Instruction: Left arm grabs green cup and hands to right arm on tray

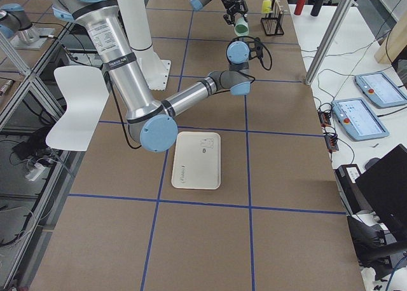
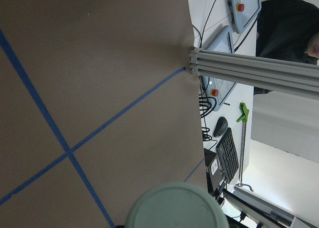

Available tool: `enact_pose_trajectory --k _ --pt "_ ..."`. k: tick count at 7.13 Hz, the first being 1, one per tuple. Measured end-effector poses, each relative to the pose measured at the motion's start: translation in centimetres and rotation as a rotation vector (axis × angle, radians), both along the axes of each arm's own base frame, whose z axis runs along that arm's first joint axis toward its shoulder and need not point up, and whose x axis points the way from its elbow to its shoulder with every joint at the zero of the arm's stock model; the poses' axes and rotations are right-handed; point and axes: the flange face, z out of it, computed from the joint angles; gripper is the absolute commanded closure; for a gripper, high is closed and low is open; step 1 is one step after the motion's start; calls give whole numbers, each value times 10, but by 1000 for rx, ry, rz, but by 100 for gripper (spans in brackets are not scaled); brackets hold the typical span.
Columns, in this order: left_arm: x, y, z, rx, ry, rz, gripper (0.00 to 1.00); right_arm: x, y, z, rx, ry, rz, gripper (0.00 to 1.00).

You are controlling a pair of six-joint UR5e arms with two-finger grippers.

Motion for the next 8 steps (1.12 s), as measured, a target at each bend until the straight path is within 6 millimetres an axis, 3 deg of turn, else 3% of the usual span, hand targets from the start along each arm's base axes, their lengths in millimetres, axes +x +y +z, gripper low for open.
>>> enact_pose_trajectory --k 3,6,8 --pt "-5 14 -21 -42 93 21 70 -20 18 -15 66 -73 9 2" --pt "8 40 -38 -56 150 77 70 -47 42 -21 103 -161 29 2" --pt "11 45 -48 -67 176 91 70 -50 47 -23 109 -185 29 3"
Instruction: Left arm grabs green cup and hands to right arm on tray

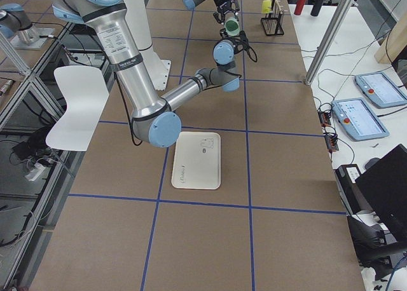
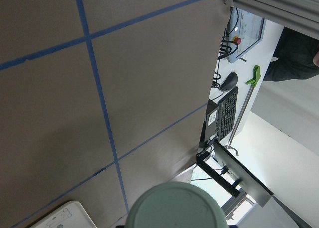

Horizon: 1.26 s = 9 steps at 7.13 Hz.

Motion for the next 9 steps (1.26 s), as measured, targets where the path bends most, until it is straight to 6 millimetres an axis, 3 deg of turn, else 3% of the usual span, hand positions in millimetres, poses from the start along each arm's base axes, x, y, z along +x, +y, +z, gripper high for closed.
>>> enact_pose_trajectory --k 7,9 --pt "17 21 -17 -30 53 55 70 -3 6 -1 -2 -25 -14 8" --pt "25 26 -17 -31 53 69 70 -4 8 -2 -1 -27 -18 24"
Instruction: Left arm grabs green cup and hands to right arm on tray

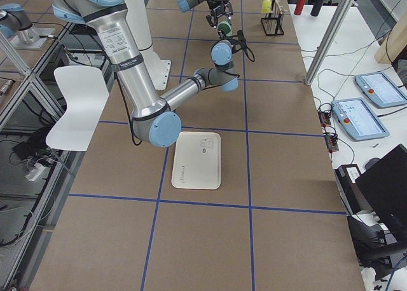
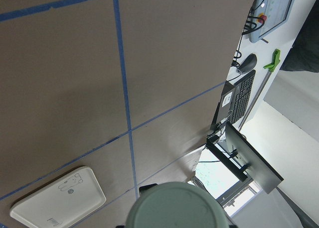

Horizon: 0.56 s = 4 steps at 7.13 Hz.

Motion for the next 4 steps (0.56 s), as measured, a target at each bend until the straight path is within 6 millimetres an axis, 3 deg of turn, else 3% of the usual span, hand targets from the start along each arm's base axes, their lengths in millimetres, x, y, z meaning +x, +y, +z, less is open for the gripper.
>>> enact_pose_trajectory --k 4 --pt "5 4 0 -1 -2 8 70 -2 1 -1 0 0 -5 39"
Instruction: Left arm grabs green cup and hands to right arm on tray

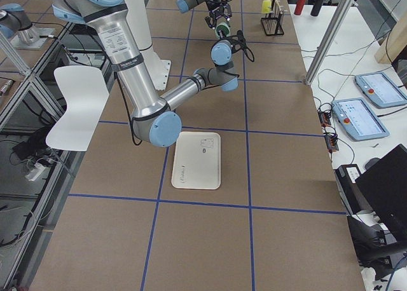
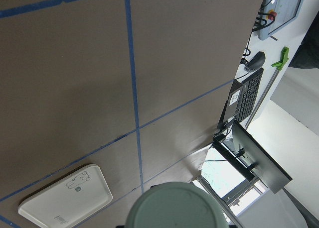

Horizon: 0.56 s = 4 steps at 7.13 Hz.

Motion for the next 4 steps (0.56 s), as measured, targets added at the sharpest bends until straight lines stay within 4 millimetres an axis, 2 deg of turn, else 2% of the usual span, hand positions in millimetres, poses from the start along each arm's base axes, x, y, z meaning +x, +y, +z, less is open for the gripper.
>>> enact_pose_trajectory --k 3,4 --pt "5 3 1 -1 -2 9 69 -1 1 -4 4 -7 2 42" --pt "6 5 1 -2 -2 13 69 -2 1 -5 3 -12 8 48"
